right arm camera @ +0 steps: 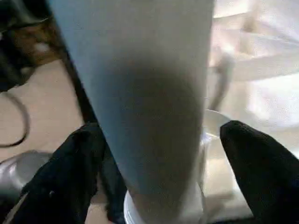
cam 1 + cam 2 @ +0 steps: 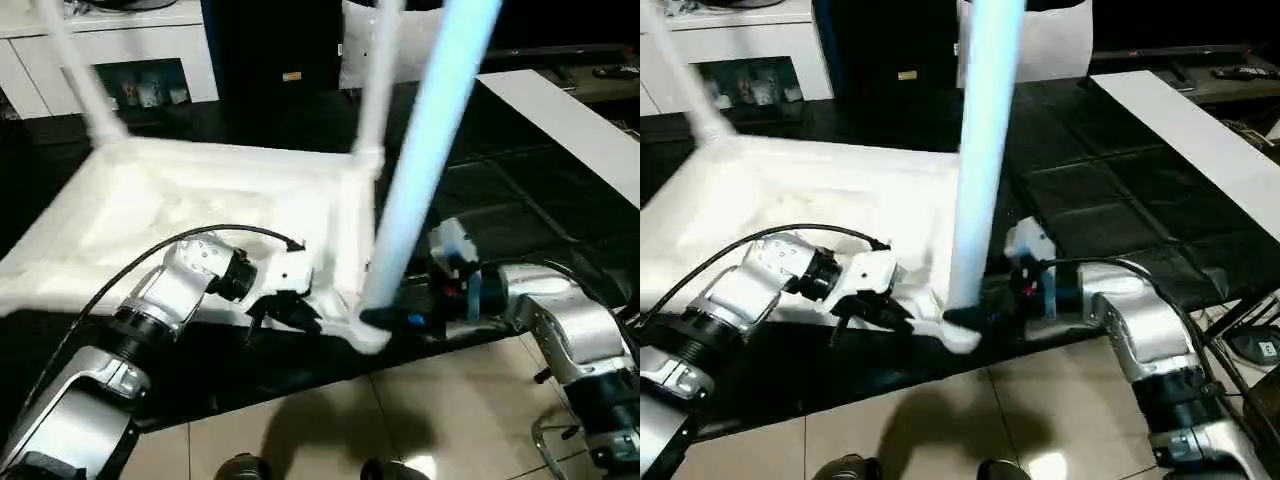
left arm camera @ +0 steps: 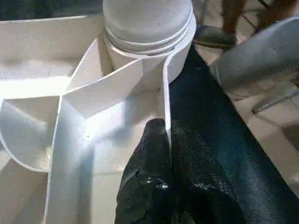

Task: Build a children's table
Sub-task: Rotate leg to tighten

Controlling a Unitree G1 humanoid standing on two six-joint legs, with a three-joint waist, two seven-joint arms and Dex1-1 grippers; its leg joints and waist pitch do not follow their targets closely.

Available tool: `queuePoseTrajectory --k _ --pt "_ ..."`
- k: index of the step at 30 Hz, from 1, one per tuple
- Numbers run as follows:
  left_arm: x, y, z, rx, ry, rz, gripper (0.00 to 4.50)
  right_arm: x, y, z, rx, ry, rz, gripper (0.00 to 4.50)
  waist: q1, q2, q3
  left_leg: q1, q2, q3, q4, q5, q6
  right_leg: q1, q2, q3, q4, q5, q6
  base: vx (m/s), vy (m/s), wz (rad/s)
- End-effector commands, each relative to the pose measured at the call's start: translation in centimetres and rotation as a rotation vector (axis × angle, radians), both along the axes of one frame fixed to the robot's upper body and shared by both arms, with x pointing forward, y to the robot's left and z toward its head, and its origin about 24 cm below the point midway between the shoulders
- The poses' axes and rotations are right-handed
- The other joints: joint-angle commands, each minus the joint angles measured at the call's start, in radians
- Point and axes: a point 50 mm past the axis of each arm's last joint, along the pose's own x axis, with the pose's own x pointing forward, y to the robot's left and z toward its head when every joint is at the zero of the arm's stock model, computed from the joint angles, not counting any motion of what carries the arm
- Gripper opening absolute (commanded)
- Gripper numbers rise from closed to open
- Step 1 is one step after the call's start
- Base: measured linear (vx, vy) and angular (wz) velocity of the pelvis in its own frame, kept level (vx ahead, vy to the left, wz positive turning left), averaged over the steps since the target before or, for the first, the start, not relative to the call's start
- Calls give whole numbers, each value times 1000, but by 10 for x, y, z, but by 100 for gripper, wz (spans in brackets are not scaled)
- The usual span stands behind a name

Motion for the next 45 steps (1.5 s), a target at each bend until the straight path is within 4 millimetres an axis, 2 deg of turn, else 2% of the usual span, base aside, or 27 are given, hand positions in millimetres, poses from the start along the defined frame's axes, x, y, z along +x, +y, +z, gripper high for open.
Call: queuePoseTrajectory --k 1,2,9,12,15,18,26,27,29,31,33,34,35,36,38,42,43,45 --pt "1 -10 11 -9 -33 -86 0 0 0 0 -25 13 42 386 -10 -7 -70 23 37 -13 -80 -302 40 40 -63 41 -92 -519 -154 0 0 0" --pt "1 -10 12 -9 -33 -88 0 -1 0 -2 -38 22 58 363 -12 -8 -69 22 38 -13 -80 -301 41 40 -62 41 -90 -501 -161 0 0 0" --pt "3 -7 13 0 -38 -95 0 -3 -4 -4 -92 55 129 312 -14 -10 -68 19 39 -9 -80 -276 54 44 -61 44 -81 -417 -197 0 0 0" --pt "3 -5 13 4 -36 -93 0 -3 -5 -4 -99 61 145 279 -13 -9 -66 21 40 -8 -81 -276 54 43 -62 44 -82 -417 -202 0 0 0" --pt "3 -4 12 6 -35 -92 0 -4 -5 -4 -98 68 158 267 -13 -9 -65 22 41 -8 -83 -284 49 43 -63 45 -82 -422 -204 0 0 0" --pt "4 -3 12 8 -32 -90 0 -3 -4 -4 -93 76 170 230 -13 -9 -65 22 42 -8 -84 -290 48 43 -62 45 -82 -420 -206 0 0 0" --pt "5 0 12 7 -15 -66 0 -7 0 -7 -74 110 197 211 -14 -9 -60 24 43 -9 -87 -314 39 40 -65 46 -87 -467 -192 0 0 0" --pt "6 2 12 -10 -3 -27 0 -7 4 -8 -50 114 173 210 -13 -4 -61 23 43 -10 -88 -313 37 41 -64 46 -86 -465 -194 0 0 0" --pt "7 3 12 -26 9 33 0 -7 7 -9 -23 125 135 210 -14 -7 -60 23 43 -10 -88 -315 35 41 -64 46 -87 -464 -194 0 0 0" --pt "9 5 13 -57 20 120 0 -5 13 -11 -5 134 59 210 -17 -5 -58 24 41 -13 -91 -335 23 40 -64 44 -90 -496 -188 0 0 0" --pt "9 7 13 -64 33 193 0 -3 18 -14 6 134 -14 210 -24 -5 -54 26 39 -15 -92 -354 9 36 -65 43 -94 -547 -173 0 0 0" --pt "9 9 12 -60 30 236 0 0 21 -17 -1 112 -75 210 -26 7 -52 28 36 -19 -91 -371 4 33 -67 41 -101 -591 -156 0 0 0" --pt "9 10 10 -66 29 304 0 8 25 -21 -7 82 -192 210 -32 2 -52 27 38 -19 -93 -378 -2 33 -67 42 -101 -596 -151 0 0 0" --pt "8 10 10 -75 32 341 0 13 27 -23 -5 74 -258 209 -51 -1 -50 12 33 -28 -97 -389 -20 40 -67 33 -97 -627 -131 0 0 0" --pt "9 7 9 -90 33 392 0 19 30 -26 -5 78 -338 207 -67 1 -51 17 31 -29 -95 -402 -18 35 -66 31 -106 -642 -118 0 0 0" --pt "12 -5 11 -127 34 485 0 27 38 -28 27 89 -454 203 -90 3 -50 11 30 -28 -96 -398 -2 37 -61 30 -107 -580 -138 0 0 0" --pt "14 -10 12 -139 35 517 0 30 43 -28 29 86 -490 202 -91 -1 -51 16 29 -25 -94 -392 6 34 -61 33 -109 -571 -140 0 0 0" --pt "14 -14 13 -146 37 539 0 32 45 -28 29 83 -517 202 -94 2 -53 16 30 -22 -93 -377 12 34 -60 35 -106 -545 -153 0 0 0"
